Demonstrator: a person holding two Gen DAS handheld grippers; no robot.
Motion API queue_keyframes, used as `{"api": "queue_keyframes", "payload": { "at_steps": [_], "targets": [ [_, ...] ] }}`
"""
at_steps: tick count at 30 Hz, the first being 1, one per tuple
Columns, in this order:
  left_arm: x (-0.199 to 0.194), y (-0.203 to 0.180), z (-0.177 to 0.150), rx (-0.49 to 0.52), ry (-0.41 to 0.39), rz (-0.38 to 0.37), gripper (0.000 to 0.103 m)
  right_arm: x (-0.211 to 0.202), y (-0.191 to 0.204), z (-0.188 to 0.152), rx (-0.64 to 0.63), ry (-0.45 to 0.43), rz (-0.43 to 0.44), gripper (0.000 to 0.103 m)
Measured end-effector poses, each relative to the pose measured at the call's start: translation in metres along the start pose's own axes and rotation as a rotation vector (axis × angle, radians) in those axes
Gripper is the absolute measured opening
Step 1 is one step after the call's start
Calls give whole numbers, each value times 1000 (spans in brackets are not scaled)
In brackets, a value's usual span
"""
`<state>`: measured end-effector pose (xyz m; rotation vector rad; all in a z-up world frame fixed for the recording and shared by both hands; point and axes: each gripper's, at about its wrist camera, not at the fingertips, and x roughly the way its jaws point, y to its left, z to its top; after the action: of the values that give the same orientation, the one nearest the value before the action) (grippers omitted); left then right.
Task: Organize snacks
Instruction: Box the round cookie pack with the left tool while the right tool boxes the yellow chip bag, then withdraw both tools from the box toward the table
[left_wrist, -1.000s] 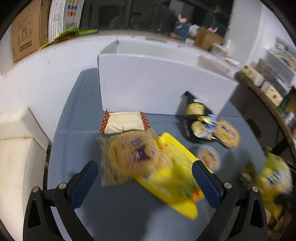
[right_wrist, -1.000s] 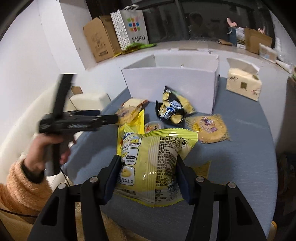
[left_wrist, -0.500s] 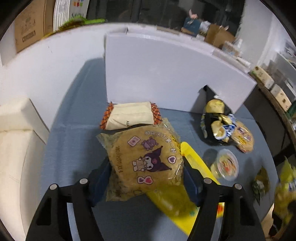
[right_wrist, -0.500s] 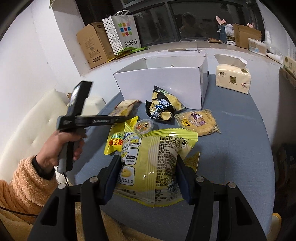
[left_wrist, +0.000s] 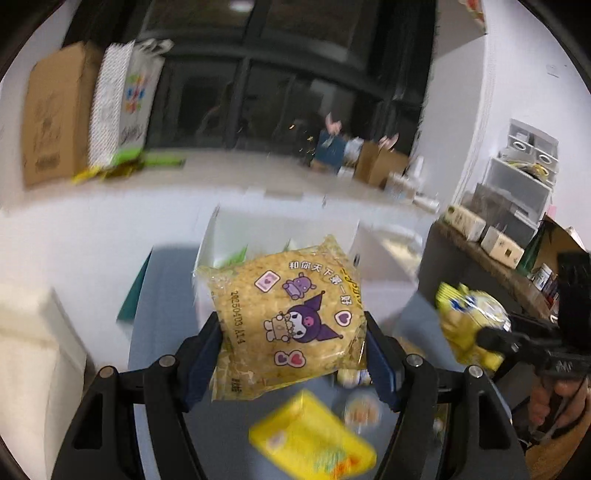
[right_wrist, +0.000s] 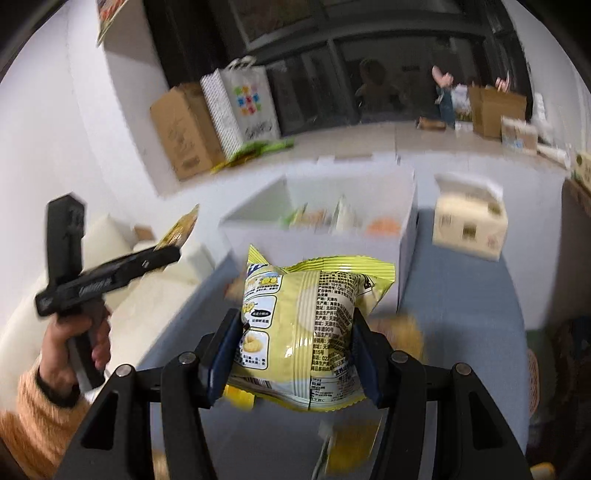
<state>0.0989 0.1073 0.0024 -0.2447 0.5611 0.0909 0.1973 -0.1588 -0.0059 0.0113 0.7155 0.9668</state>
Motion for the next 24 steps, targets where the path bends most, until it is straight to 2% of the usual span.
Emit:
{"api": "queue_keyframes", "payload": {
  "at_steps": [4, 8, 13, 14, 15, 16, 17, 19, 24],
  "targets": [
    [39, 2, 49, 42, -4, 7, 75, 33, -21, 59, 79, -38, -6, 61],
    [98, 9, 85, 55, 63, 15, 75, 75, -41, 98, 119, -17, -27, 61],
    [132, 18, 93, 59, 104, 43, 75, 118, -61, 117, 147, 29, -51, 61],
    [137, 20, 93, 54, 116, 44, 77, 125, -65, 119, 155, 41, -49, 62],
    [142, 21, 94, 50, 128, 50, 85, 131, -69, 120, 162, 54, -34, 63],
    [147, 23, 93, 39, 142, 71, 93, 137, -72, 121, 172, 65, -24, 66],
    [151, 26, 92, 19, 157, 86, 103, 138, -74, 120, 177, 72, -22, 81],
    [150, 30, 89, -3, 166, 70, 103, 138, -76, 119, 183, 59, -25, 103],
    [143, 31, 80, 23, 161, 90, 103, 126, -68, 119, 124, 22, -45, 103]
  ]
}}
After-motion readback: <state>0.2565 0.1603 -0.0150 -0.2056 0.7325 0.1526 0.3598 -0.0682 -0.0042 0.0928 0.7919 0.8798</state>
